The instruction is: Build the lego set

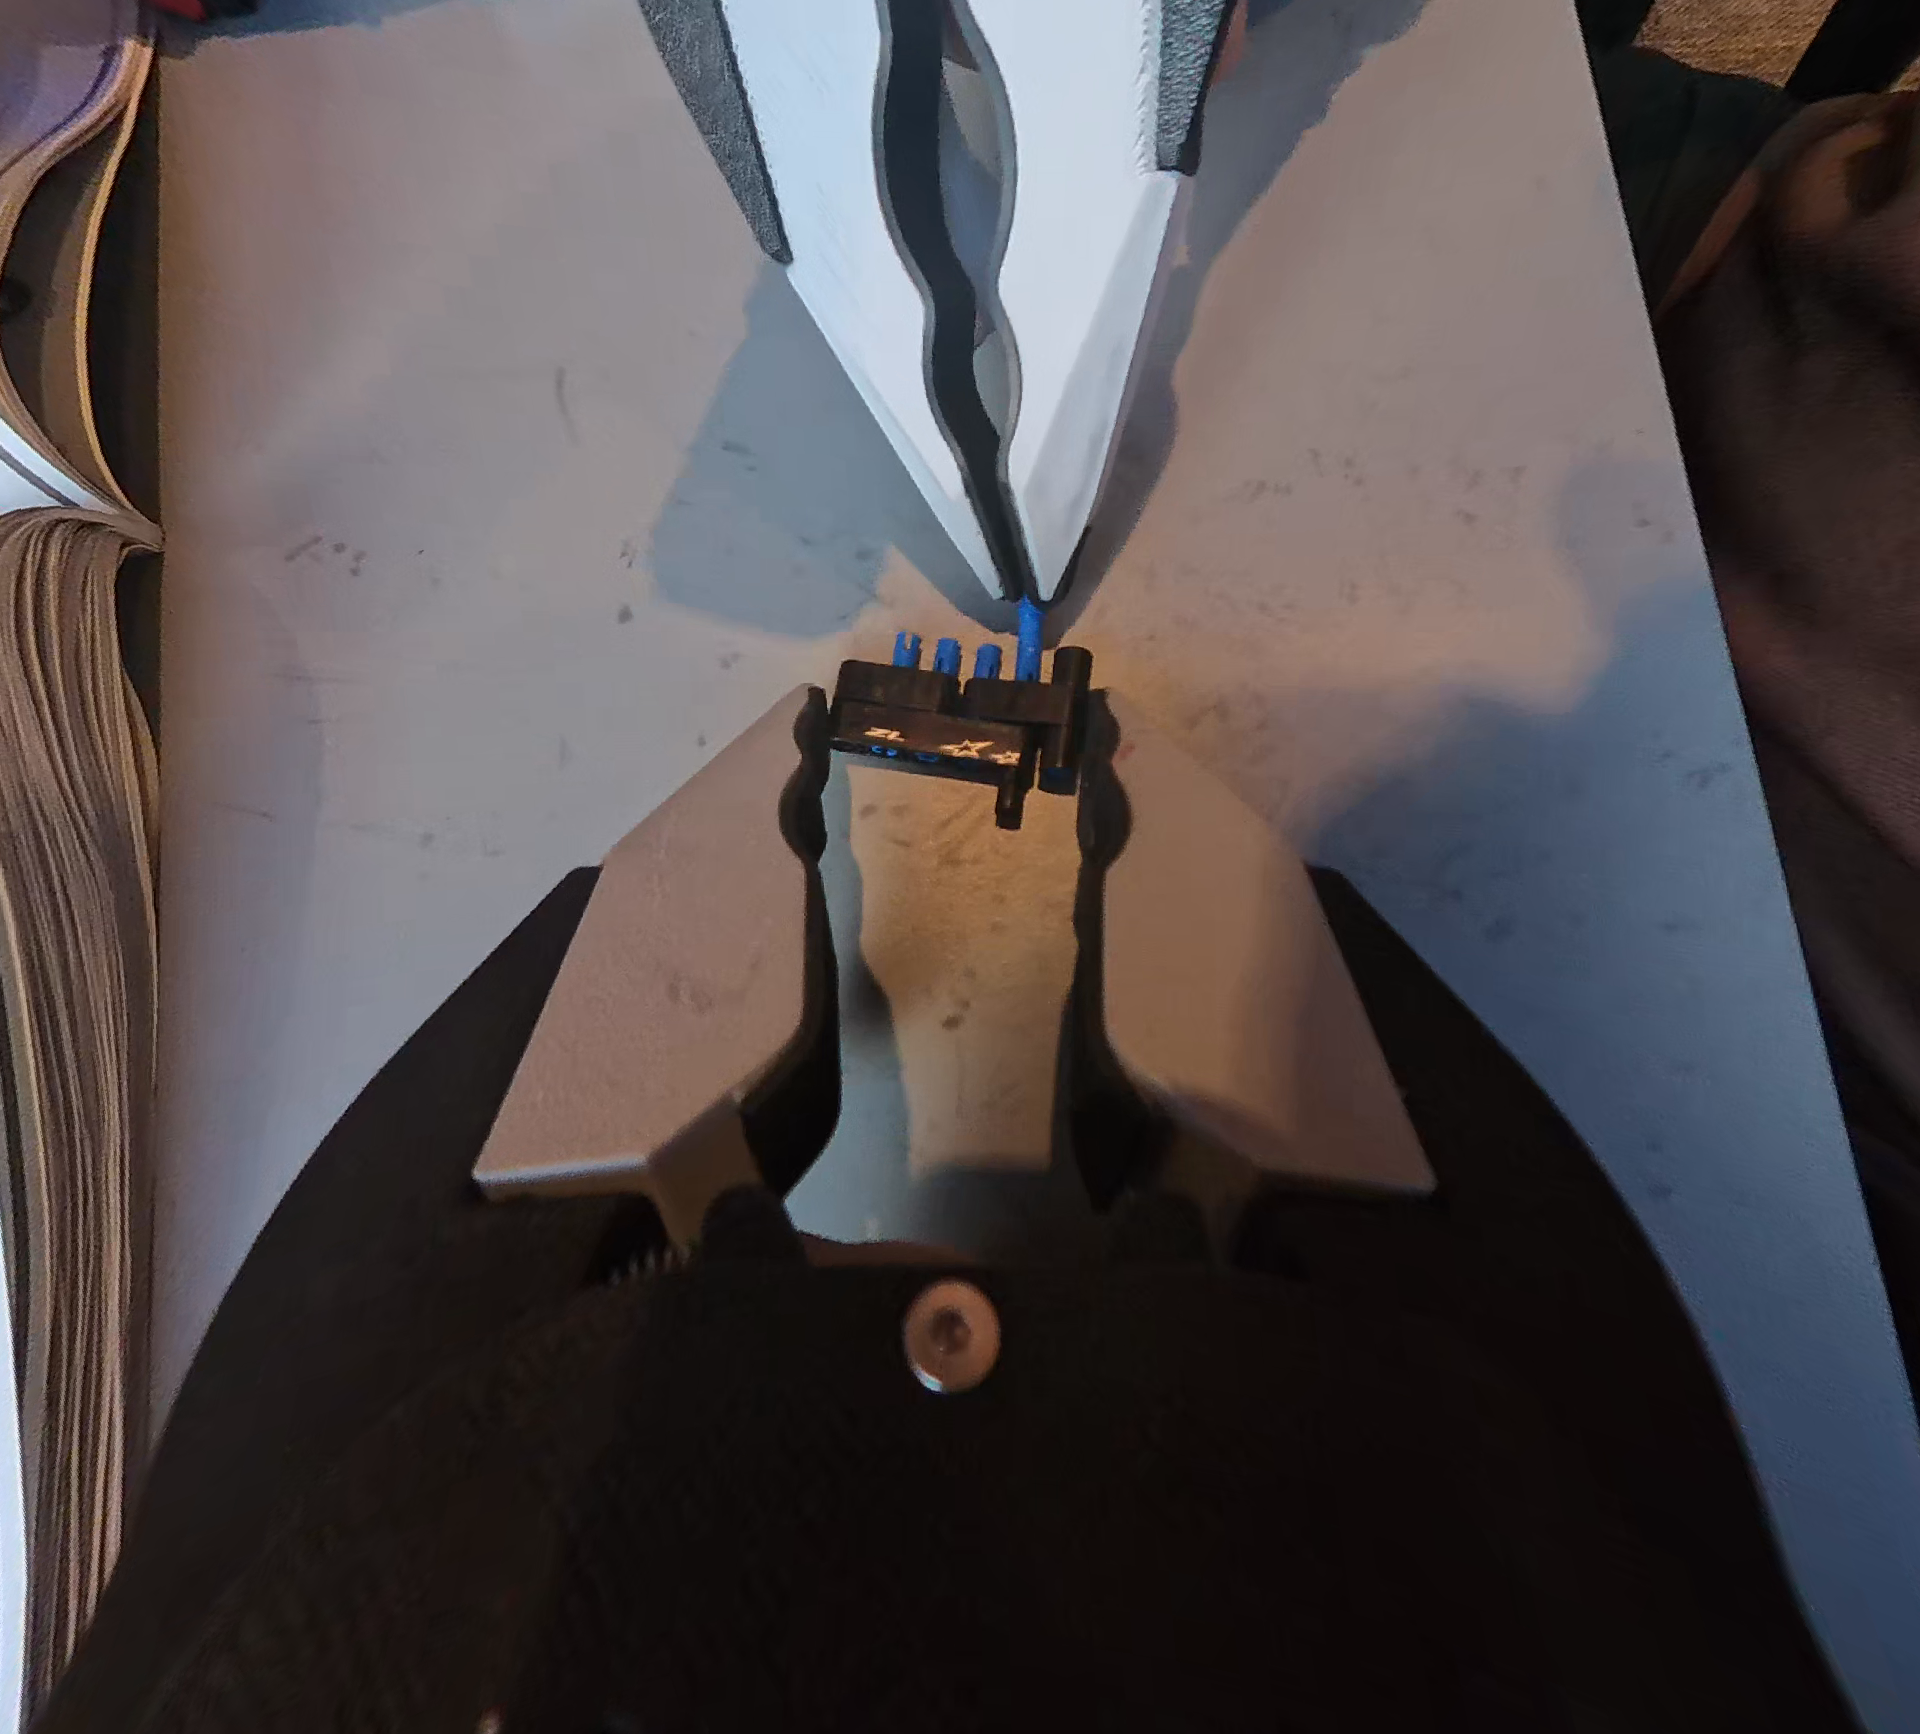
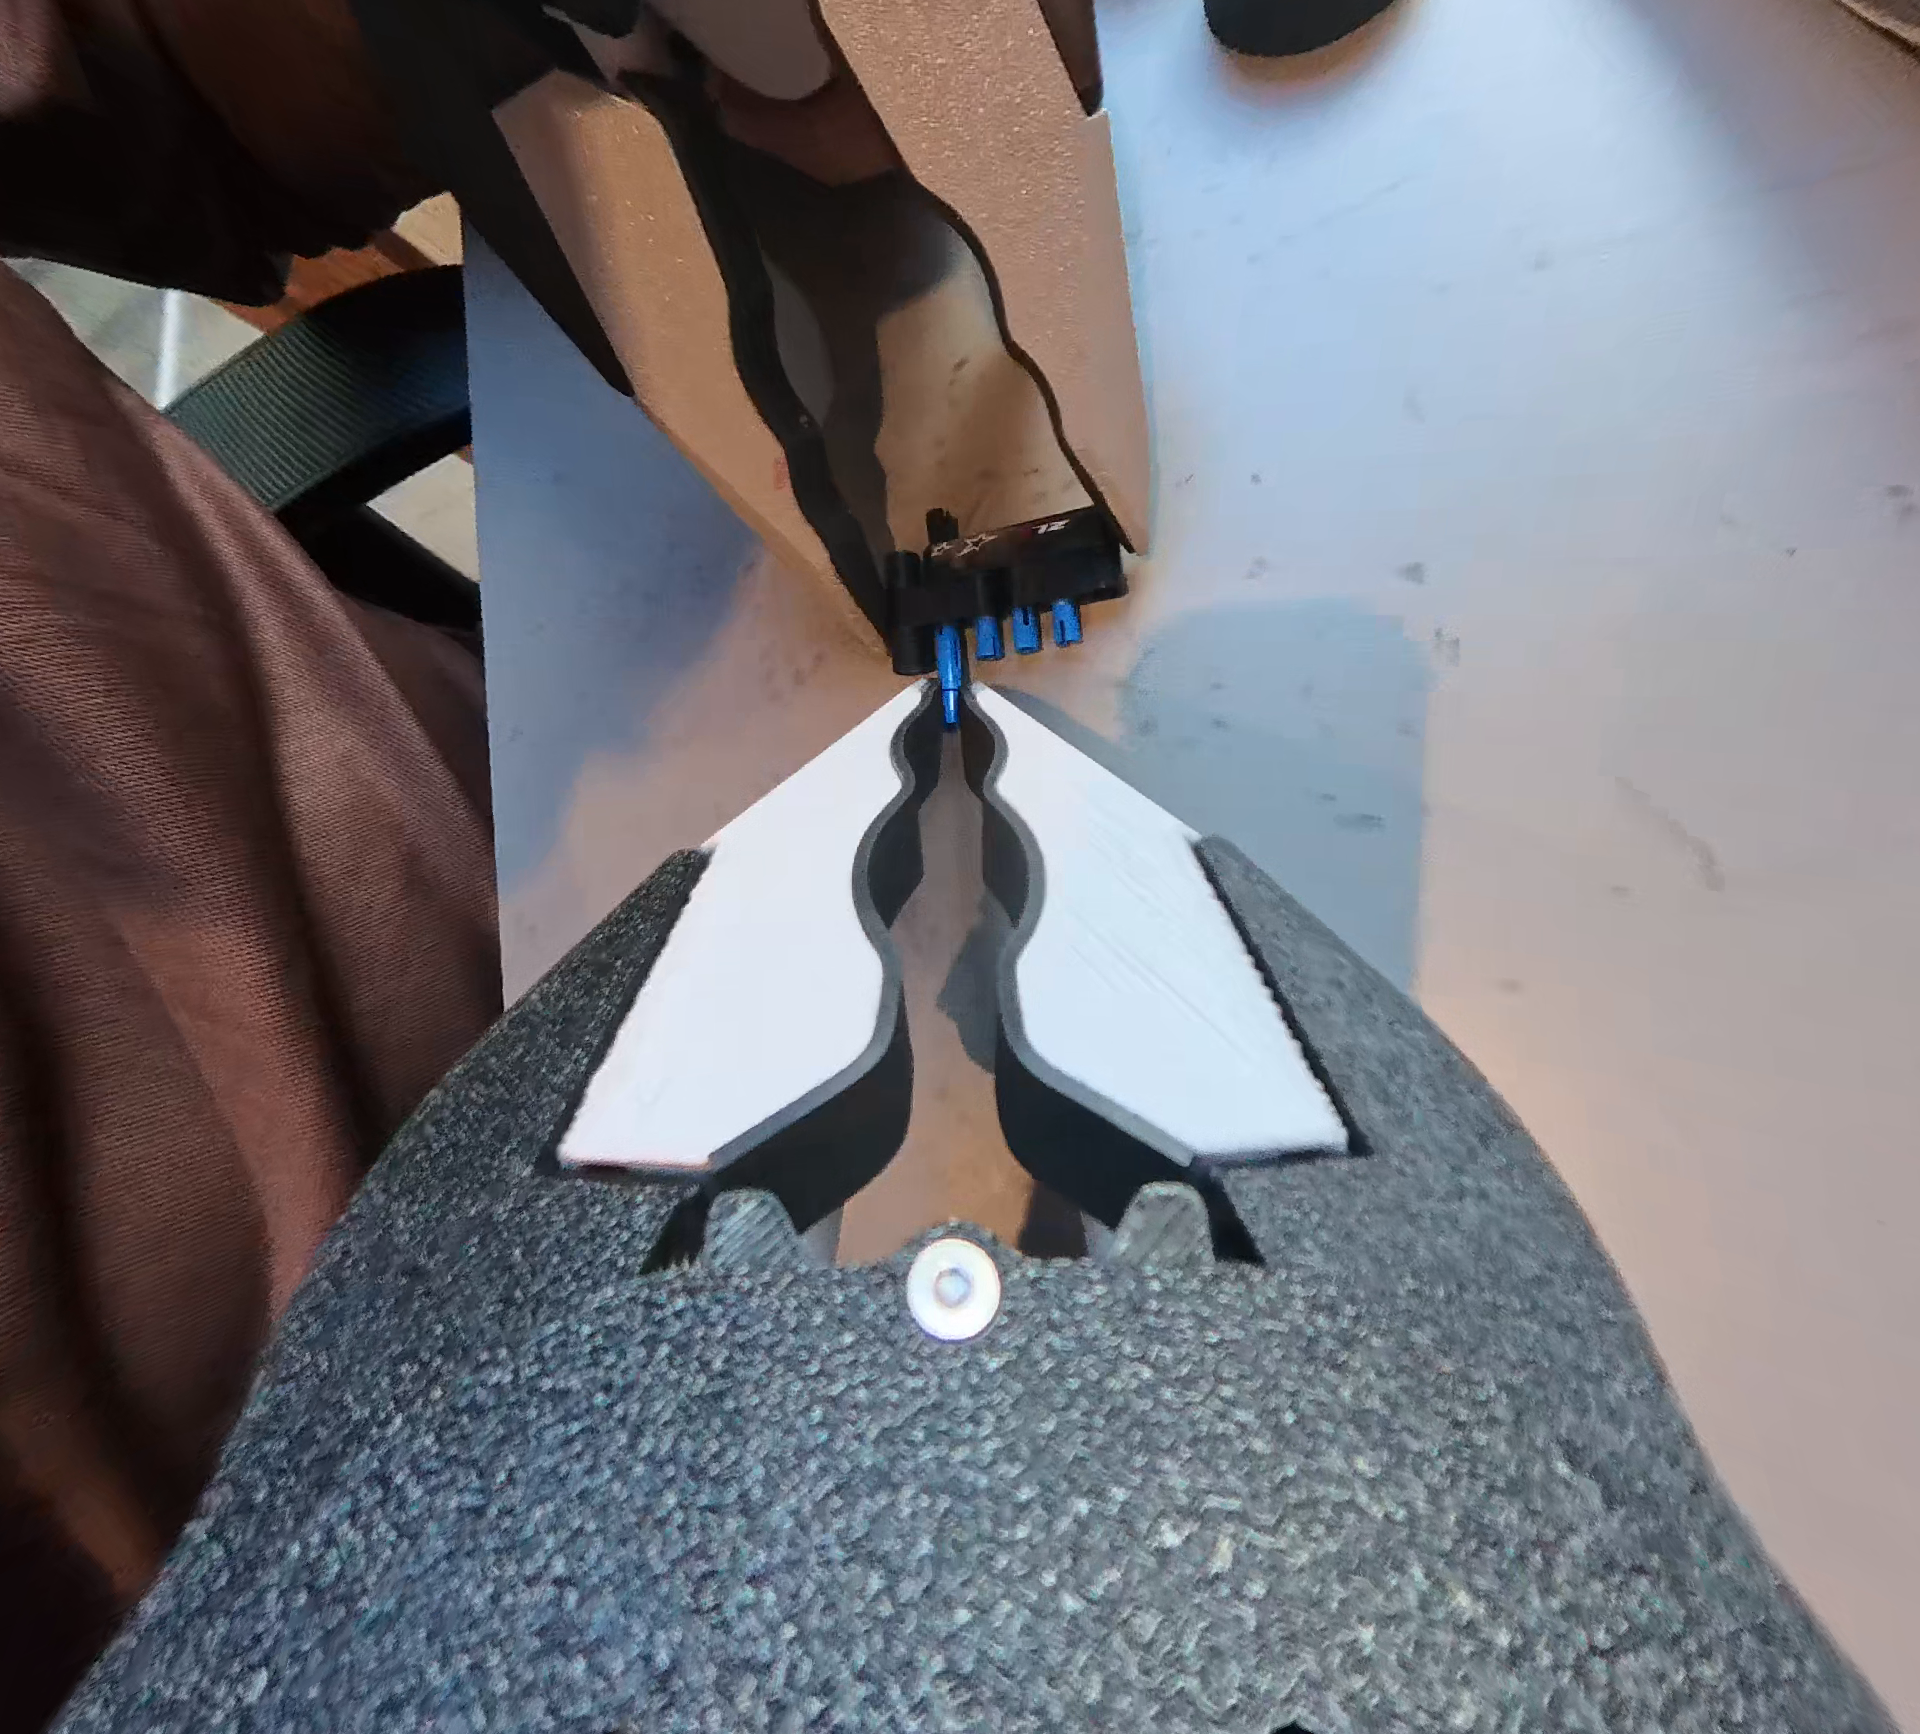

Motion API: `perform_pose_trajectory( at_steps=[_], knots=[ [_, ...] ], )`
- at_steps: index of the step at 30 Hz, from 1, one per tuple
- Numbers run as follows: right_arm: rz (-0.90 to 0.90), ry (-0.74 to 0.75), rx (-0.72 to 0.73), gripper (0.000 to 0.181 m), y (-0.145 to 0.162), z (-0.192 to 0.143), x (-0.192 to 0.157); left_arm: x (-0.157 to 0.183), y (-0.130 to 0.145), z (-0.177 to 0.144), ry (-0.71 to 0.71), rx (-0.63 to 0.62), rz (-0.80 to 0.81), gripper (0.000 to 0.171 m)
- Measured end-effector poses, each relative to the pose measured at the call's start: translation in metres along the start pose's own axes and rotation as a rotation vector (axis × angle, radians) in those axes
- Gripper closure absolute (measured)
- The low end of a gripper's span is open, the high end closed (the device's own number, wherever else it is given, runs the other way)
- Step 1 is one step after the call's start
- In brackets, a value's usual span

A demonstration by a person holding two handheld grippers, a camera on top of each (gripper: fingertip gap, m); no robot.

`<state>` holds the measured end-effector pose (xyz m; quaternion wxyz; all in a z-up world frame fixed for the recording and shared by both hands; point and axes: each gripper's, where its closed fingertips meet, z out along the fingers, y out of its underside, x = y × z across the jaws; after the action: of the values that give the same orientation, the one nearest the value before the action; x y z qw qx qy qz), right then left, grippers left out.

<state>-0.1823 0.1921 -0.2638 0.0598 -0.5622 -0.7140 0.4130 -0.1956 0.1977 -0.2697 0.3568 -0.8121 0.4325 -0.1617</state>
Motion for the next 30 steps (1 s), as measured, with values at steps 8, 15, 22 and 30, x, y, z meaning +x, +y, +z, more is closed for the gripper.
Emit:
perform_pose_trajectory(
  at_steps=[8, 15, 22, 30],
  knots=[
    [-0.232, 0.218, -0.022, 0.177, 0.004, 0.006, -0.002, 0.0, 0.001, 0.0, 0.005, -0.001, -0.011, 0.126],
    [-0.302, 0.255, 0.01, 0.179, 0.004, 0.003, 0.0, 0.001, 0.001, 0.0, 0.013, 0.004, -0.01, 0.126],
    [-0.268, 0.143, -0.041, 0.181, 0.001, 0.002, -0.006, 0.004, 0.001, 0.0, 0.022, 0.005, 0.004, 0.126],
    [-0.231, 0.143, -0.031, 0.181, -0.008, -0.003, -0.004, 0.008, -0.002, 0.002, 0.035, 0.005, 0.0, 0.126]
  ],
)
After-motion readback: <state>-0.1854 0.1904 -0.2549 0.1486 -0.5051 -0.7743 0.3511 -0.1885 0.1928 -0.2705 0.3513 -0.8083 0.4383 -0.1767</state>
